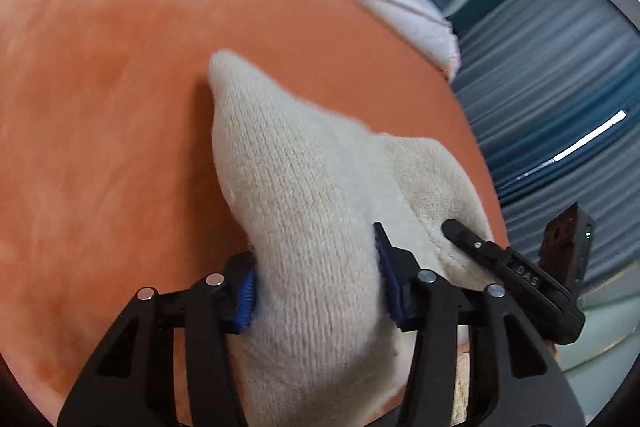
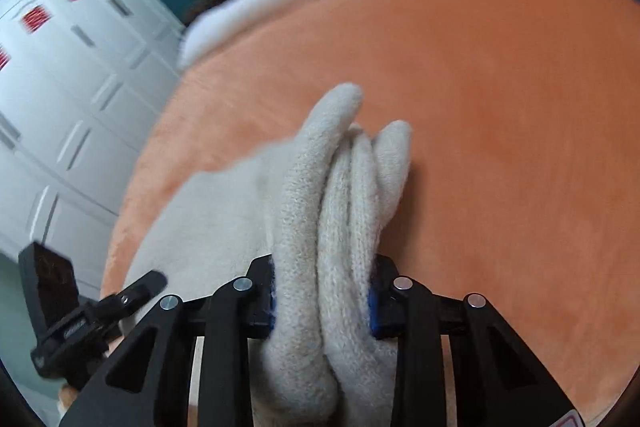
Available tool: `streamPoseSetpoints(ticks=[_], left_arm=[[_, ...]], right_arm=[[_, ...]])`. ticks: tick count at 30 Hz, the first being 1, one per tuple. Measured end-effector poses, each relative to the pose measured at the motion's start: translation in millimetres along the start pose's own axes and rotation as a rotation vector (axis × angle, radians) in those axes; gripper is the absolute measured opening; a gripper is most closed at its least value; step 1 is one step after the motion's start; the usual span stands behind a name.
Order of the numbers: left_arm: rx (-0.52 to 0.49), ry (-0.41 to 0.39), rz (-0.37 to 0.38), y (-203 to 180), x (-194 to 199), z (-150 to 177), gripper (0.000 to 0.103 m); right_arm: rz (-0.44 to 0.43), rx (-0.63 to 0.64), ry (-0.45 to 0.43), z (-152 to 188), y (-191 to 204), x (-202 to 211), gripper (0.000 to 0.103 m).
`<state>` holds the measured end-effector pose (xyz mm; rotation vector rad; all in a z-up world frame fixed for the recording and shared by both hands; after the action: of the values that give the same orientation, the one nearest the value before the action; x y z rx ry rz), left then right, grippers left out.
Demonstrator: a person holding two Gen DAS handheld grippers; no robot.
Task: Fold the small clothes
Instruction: 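Grasp the strip end with both grippers and fold it over in half, then lay the folded sweater down and open both grippers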
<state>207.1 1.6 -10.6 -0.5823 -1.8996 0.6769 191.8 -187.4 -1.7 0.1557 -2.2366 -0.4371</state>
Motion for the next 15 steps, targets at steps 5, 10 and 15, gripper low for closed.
streamPoseSetpoints(ticks=[5,10,15], left_arm=[[-0.089,0.005,-0.096,10.7,-18.7,2.4,0.056],[-0.042,0.001,-0.166,30.4,-11.5,18.6,0.056],[-0.122,-0.069,-0.231,8.0,21.8,22.4,0.062]], right_arm=[[0.056,-0.034,0.004,13.8,-33.9,-13.0,0.04],[0.108,-0.116,0.057,36.7,-53.9,-16.3,0.044],[0.076,-0.055,0.015,42.9,-23.9,20.2,0.046]])
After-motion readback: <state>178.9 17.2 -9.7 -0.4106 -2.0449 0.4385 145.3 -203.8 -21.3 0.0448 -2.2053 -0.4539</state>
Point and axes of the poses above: each gripper's, at about its wrist camera, not at the fingertips, and x roughly against the way its jaws point, y to its left, z to its underside, the point moved 10 cm from there along -x, roughly the way its jaws point, and after that the axes turned 10 degrees about x, right-handed, at the moved point
